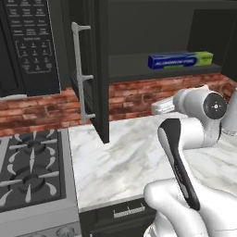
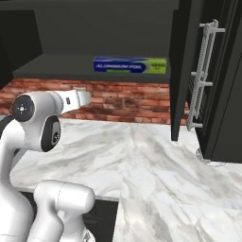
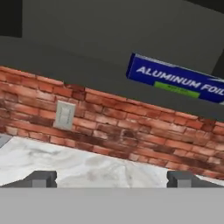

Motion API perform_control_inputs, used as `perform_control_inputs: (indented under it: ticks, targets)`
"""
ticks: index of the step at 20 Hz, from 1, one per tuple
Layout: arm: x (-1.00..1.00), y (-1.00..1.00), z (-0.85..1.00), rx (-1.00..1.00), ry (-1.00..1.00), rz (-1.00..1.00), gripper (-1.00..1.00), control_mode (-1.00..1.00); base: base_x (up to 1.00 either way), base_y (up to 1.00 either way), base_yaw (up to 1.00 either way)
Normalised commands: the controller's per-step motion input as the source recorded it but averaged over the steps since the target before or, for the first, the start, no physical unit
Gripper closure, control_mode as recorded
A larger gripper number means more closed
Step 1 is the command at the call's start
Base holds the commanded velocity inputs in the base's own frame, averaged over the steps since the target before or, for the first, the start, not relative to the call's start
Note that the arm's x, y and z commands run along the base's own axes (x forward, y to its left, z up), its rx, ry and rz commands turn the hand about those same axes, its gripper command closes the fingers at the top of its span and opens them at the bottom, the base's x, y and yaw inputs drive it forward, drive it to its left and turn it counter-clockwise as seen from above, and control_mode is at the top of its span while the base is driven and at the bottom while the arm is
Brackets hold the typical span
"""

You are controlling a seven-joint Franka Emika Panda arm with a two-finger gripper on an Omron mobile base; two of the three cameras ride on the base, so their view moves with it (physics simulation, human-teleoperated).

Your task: Retrieve the tupperware and aluminum foil from the cabinet and place them on the dining counter near the plate with lime and lemon to prepare for storing leftovers.

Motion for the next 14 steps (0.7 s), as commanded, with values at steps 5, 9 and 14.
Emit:
perform_control_inputs:
  ticks: [5,9,14]
  targets:
    - [0.37,0.0,0.67,0.0,-0.03,-0.2,-1.0,-1.0,0.0,0.0,0.0]
    - [0.28,0.0,0.36,0.08,0.0,-0.24,-1.0,-1.0,0.0,0.0,0.0]
    - [0.24,0.0,0.27,0.13,0.0,-0.18,-1.0,-1.0,0.0,0.0,0.0]
